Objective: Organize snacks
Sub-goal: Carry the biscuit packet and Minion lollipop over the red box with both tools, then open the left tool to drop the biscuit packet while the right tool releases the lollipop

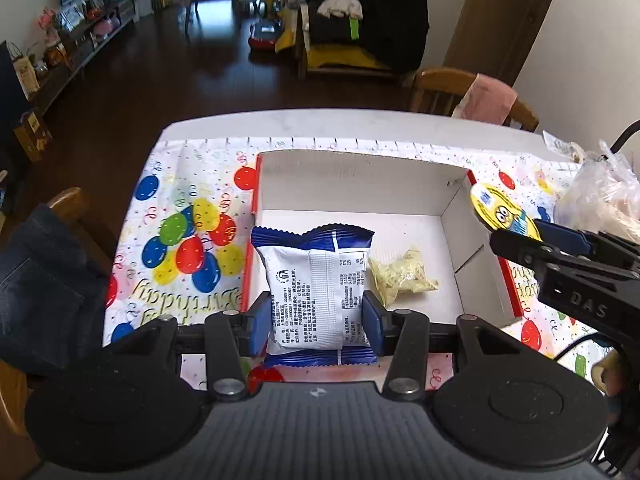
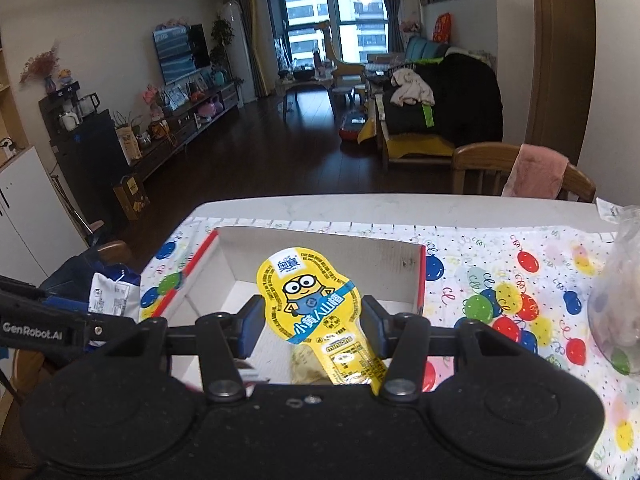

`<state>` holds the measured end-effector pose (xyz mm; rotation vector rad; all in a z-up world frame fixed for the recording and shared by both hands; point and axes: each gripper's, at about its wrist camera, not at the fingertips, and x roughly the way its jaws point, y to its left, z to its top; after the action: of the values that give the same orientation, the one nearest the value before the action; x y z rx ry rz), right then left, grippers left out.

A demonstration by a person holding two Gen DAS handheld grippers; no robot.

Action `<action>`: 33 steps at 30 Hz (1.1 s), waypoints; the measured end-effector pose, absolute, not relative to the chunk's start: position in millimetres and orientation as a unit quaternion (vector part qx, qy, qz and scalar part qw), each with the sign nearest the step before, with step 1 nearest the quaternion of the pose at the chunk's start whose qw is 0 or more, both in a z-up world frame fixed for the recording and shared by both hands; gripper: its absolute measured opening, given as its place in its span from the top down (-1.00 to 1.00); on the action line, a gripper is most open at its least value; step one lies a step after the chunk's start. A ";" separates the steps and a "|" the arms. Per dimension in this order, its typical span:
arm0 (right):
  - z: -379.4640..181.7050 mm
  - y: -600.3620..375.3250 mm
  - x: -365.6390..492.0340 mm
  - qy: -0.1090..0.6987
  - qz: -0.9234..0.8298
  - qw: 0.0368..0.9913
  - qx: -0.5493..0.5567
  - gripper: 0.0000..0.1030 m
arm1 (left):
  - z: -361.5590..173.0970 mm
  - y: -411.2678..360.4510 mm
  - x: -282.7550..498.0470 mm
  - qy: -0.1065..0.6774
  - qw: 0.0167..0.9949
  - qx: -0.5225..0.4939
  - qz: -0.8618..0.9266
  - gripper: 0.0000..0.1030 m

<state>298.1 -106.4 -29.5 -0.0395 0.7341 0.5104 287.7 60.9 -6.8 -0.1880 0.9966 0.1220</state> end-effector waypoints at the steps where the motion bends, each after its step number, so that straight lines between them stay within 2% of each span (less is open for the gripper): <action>1: -32.9 -105.7 303.0 0.360 0.248 0.899 -0.019 0.03 | -9.2 61.6 294.3 0.481 0.870 -0.094 0.061 0.11; 19: -108.7 -46.3 386.1 0.443 0.247 0.856 -0.105 0.03 | -79.6 71.9 386.3 0.584 0.800 -0.109 0.084 0.11; 33: -142.5 -28.9 397.3 0.488 0.262 0.817 -0.161 0.03 | -115.9 70.6 412.7 0.628 0.770 -0.087 0.078 0.10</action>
<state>397.3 -28.9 -142.5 -0.3438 1.0411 0.5585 412.7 70.6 -115.9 -0.1888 1.3618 0.1701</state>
